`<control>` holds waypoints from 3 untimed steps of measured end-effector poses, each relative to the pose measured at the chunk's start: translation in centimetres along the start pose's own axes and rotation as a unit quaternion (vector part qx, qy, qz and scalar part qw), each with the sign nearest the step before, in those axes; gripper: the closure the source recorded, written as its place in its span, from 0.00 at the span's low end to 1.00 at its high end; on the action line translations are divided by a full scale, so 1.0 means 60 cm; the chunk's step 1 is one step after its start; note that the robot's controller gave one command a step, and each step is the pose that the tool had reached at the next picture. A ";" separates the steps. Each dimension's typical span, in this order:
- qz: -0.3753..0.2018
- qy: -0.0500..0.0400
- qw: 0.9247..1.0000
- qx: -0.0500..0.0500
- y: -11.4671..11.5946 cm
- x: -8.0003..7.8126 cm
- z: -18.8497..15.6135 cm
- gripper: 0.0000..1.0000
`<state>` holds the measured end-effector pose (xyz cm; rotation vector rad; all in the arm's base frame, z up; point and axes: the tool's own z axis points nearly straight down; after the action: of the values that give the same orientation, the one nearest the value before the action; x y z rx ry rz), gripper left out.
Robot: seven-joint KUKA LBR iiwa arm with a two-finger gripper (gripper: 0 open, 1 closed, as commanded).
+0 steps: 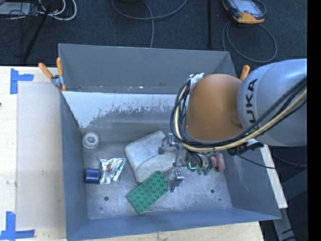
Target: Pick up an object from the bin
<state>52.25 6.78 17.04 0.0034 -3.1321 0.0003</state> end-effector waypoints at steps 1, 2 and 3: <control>-0.253 -0.010 0.967 0.002 0.037 0.050 0.164 0.00; -0.331 -0.005 0.944 0.001 0.071 0.039 0.118 0.00; -0.352 -0.005 0.936 0.001 0.058 0.018 0.109 0.00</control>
Offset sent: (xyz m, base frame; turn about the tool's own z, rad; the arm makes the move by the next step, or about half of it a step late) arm -0.0349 0.0228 -0.1004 -0.5166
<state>51.08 10.27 10.49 1.1099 -2.9392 -0.0006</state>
